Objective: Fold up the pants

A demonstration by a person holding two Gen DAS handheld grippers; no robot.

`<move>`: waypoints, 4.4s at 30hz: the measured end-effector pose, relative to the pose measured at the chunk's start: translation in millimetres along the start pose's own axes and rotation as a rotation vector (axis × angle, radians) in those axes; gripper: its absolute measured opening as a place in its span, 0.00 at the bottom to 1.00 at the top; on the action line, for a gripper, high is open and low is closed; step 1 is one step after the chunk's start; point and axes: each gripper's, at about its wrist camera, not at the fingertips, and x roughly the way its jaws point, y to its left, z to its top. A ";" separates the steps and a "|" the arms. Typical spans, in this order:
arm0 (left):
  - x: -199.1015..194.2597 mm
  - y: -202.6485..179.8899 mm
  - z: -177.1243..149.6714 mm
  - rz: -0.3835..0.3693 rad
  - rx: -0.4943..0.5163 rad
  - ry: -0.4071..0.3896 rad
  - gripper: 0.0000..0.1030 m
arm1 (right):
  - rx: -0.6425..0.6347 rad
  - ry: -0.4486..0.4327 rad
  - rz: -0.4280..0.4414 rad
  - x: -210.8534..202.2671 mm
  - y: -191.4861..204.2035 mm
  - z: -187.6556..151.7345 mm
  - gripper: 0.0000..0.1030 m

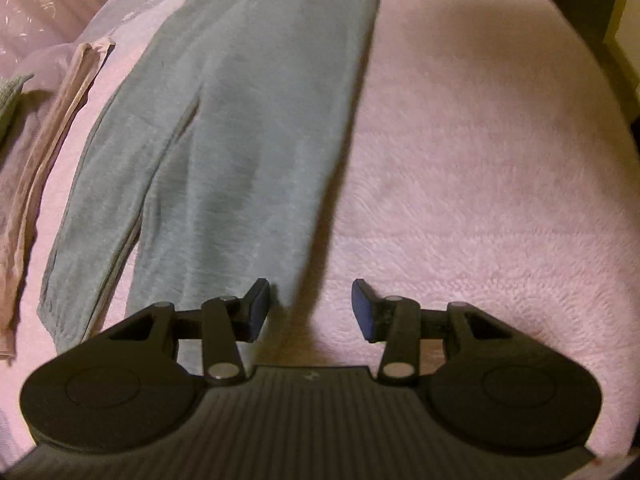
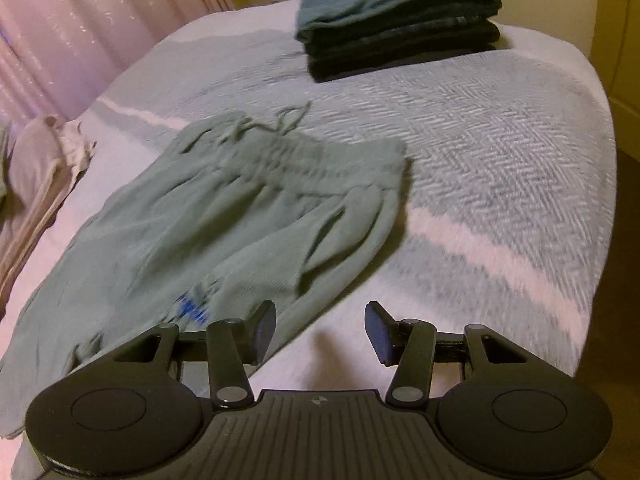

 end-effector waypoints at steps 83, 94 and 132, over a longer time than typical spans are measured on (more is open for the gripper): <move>-70.7 94.3 -160.3 -0.328 -0.816 0.011 0.22 | 0.098 0.384 0.474 -105.9 209.8 -377.3 0.44; -64.9 100.1 -179.1 -0.449 -0.805 -0.002 0.22 | 0.211 0.299 0.432 -102.3 253.2 -419.9 0.00; -172.7 129.3 -1.3 -0.224 -0.577 -0.165 0.49 | 0.033 -0.089 0.069 -245.8 154.9 -212.6 0.40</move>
